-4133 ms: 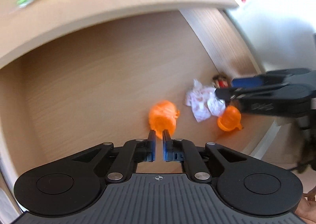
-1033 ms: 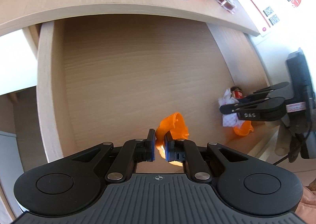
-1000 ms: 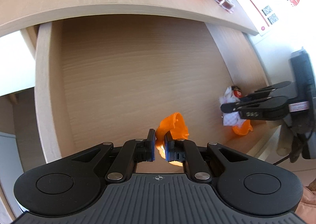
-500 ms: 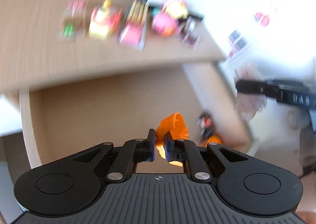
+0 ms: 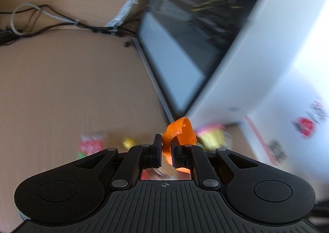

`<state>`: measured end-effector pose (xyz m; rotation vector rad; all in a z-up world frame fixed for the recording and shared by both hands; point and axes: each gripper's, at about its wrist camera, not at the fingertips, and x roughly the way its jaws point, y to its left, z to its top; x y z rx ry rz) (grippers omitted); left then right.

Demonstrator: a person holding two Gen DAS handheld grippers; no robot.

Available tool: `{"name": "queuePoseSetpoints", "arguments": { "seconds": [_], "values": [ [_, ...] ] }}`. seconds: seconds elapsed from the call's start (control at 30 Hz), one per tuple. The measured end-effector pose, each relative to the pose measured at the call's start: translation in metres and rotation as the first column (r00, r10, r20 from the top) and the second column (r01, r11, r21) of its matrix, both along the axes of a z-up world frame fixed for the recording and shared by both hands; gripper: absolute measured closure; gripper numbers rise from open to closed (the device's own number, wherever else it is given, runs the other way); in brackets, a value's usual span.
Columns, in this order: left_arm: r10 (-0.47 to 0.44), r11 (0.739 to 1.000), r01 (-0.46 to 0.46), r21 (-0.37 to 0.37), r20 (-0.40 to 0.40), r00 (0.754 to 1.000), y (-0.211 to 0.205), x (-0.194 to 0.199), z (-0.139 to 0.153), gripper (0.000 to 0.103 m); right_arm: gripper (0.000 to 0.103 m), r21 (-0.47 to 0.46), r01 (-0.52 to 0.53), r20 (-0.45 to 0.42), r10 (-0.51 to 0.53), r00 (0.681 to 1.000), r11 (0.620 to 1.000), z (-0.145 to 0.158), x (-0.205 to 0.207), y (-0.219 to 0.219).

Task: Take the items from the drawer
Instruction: 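Carry the pumpkin cup to the desktop with the left gripper while the right gripper carries the tissue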

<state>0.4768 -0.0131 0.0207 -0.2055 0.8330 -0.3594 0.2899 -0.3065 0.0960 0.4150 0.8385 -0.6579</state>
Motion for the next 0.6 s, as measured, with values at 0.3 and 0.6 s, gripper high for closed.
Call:
{"name": "queuePoseSetpoints", "arguments": {
  "seconds": [0.3,0.6],
  "values": [
    [0.041,0.998,-0.039,0.048,-0.029,0.999,-0.008,0.024,-0.043,0.085,0.088,-0.019,0.023,0.037,-0.022,0.999,1.0,-0.01,0.009,-0.028],
    [0.124,0.992,-0.122,-0.044,0.038,0.992,0.016,0.003,-0.029,0.085,0.088,-0.225,0.059,0.11,-0.035,0.993,0.972,-0.006,0.048,-0.071]
  ]
}}
